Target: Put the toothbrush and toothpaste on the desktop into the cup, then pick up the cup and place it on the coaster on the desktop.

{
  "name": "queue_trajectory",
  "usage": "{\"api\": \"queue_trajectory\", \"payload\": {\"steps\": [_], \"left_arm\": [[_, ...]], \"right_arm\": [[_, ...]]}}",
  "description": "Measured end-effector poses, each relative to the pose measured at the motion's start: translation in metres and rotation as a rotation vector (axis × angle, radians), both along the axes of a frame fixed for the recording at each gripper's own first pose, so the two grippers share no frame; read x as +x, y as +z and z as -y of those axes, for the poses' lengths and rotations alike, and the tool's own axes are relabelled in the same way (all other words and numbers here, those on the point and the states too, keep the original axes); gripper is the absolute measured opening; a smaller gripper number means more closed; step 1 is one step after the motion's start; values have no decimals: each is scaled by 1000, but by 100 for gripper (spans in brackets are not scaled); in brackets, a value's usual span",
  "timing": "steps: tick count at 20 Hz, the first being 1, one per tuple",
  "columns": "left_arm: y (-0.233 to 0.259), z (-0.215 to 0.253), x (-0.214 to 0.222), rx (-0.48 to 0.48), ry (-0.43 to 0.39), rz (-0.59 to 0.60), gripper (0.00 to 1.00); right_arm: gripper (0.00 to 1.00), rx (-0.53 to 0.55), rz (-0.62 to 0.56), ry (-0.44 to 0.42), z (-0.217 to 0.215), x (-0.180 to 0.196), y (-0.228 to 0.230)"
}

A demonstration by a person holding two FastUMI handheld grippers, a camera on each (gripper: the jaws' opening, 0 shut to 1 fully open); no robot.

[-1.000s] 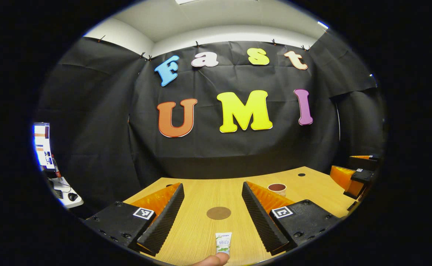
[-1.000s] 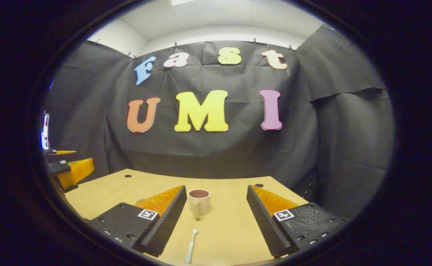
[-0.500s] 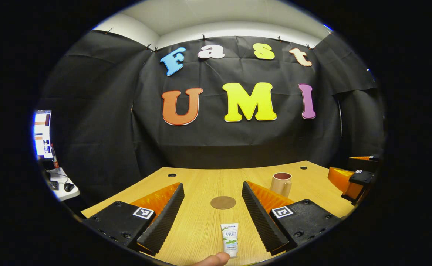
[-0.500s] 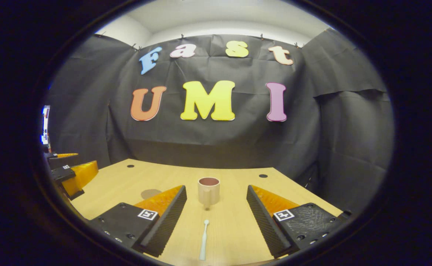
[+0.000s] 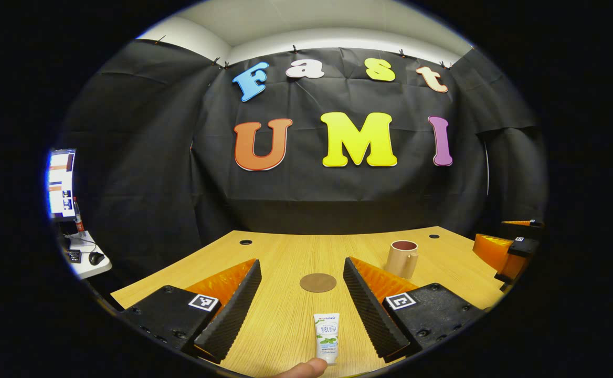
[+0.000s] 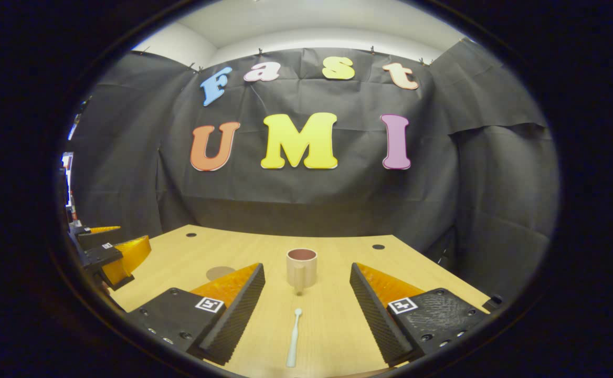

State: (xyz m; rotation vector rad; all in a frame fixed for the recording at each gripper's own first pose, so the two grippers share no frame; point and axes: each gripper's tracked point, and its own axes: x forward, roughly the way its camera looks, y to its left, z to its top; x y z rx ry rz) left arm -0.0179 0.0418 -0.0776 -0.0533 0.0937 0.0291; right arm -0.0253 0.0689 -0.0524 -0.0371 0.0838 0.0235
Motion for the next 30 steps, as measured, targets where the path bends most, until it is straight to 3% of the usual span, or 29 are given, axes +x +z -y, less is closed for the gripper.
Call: {"api": "queue_trajectory", "payload": {"steps": [9, 14, 20, 25, 26, 29, 30], "left_arm": [[7, 14, -9, -1, -27, 26, 100], [-5, 21, -14, -1, -41, 24, 99], [-21, 26, -11, 0, -55, 14, 99], [-39, 23, -4, -5, -52, -28, 100], [-43, 22, -3, -5, -51, -36, 99], [-58, 19, 4, -8, -48, -73, 99], [-65, 19, 6, -7, -48, -91, 100]], "right_arm": [[96, -7, 13, -10, 4, -7, 1], [96, -15, -52, -2, 2, 0, -35], [96, -27, -225, 5, -2, 24, -107], [86, -8, -431, 7, -5, 39, -171], [81, -3, -453, 7, -6, 43, -176], [78, -33, -480, 7, -10, 56, -186], [72, -29, -489, 14, -12, 59, -189]]}}
